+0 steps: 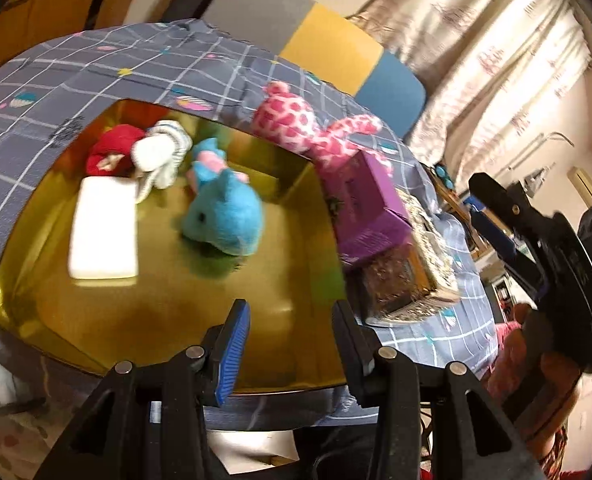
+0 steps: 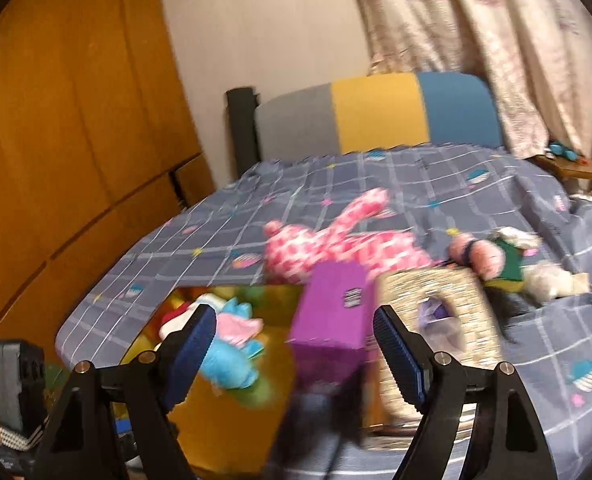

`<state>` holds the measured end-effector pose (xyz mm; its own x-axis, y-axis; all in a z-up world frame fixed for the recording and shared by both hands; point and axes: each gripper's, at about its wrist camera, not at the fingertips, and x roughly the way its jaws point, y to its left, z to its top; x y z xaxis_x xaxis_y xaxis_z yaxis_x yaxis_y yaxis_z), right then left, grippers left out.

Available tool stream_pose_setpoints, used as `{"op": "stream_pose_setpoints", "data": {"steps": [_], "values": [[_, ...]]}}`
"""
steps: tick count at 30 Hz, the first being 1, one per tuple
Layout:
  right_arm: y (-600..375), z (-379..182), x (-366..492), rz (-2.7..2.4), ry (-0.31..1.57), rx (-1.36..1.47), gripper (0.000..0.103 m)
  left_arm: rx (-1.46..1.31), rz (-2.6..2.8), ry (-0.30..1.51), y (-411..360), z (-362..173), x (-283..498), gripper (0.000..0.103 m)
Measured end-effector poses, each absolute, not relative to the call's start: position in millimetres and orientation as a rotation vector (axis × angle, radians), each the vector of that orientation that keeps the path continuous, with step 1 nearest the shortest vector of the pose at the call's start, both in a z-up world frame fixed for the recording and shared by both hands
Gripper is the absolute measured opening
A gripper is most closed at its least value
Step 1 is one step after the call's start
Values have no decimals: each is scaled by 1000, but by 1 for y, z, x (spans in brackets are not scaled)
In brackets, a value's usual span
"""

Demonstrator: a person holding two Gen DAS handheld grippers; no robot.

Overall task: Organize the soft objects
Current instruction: 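Move both tools back toward the toys, right tool approaching the beige knit roll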

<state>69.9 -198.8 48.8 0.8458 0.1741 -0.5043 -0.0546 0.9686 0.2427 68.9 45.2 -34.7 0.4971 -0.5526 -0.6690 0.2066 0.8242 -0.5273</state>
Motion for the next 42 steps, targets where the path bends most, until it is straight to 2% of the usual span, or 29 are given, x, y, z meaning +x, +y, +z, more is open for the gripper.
{"op": "stream_pose_setpoints", "data": {"steps": [10, 22, 26, 33, 37, 42], "values": [[-302, 31, 57, -99, 559, 344, 82, -336, -623, 930, -7, -23, 62, 43], [-419, -65, 53, -327, 771, 400, 82, -234, -719, 947, -69, -15, 57, 44], [-458, -70, 58, -390, 773, 367, 82, -195, -752, 953, -90, -12, 56, 44], [-528, -51, 106, -479, 776, 262, 82, -157, -785, 967, -121, -8, 59, 44], [-553, -55, 151, -410, 867, 171, 82, -127, -801, 976, -139, -5, 62, 44], [-563, -79, 196, -185, 1080, 22, 83, -84, -807, 970, -155, 1, 61, 44]]}}
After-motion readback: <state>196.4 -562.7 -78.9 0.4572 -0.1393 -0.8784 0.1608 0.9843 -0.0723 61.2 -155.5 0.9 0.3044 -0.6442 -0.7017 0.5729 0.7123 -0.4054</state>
